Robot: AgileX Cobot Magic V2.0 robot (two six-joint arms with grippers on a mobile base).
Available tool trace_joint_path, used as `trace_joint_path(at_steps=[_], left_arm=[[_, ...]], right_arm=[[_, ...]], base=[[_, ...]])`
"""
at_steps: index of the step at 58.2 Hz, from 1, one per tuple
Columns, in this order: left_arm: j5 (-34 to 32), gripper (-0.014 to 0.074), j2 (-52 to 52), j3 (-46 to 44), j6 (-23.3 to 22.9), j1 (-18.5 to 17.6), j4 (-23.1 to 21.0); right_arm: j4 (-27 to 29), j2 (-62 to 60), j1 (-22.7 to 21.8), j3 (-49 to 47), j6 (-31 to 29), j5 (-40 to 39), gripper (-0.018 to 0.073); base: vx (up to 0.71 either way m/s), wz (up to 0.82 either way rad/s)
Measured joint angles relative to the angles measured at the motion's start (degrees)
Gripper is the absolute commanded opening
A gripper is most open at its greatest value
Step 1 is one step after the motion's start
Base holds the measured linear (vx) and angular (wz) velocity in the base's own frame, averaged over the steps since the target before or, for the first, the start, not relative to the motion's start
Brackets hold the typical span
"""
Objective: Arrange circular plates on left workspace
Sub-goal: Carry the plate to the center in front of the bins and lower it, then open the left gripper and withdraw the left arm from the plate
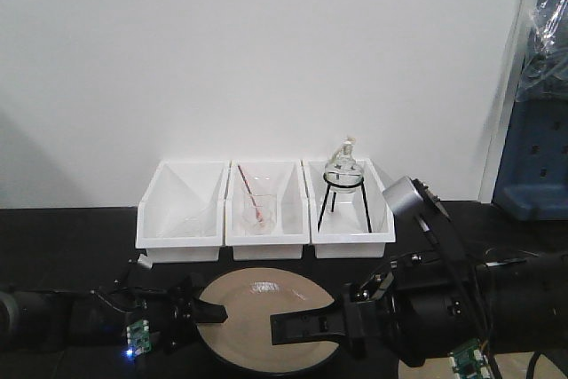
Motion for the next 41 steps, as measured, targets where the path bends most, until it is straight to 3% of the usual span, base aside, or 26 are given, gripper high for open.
trace_joint_path(at_steps=[7, 16, 33, 41], left_arm=[[-0.1, 0.0528, 0.0, 0.0, 0.1, 0.0, 0.1], [-0.5, 0.0522, 0.0, 0.0, 0.5, 0.4, 1.0], [1.9, 0.0521, 0.0, -0.1, 0.1, 6.5, 11.3], [5.8, 0.0436, 0.0, -0.1, -0.9, 9.8, 14.0]], right_arm=[[0.0, 0.0, 0.0, 0.0, 0.0, -0.1, 0.0585], [0.1, 0.0, 0.0, 0.0, 0.0, -0.7, 0.0585], [0.1, 0.0, 0.0, 0.0, 0.0, -1.6, 0.0585], [0.1, 0.0, 0.0, 0.0, 0.0, -1.6, 0.0585]], base=[[0.0, 0.0], [0.0, 0.0], [0.0, 0.0], [0.0, 0.0]])
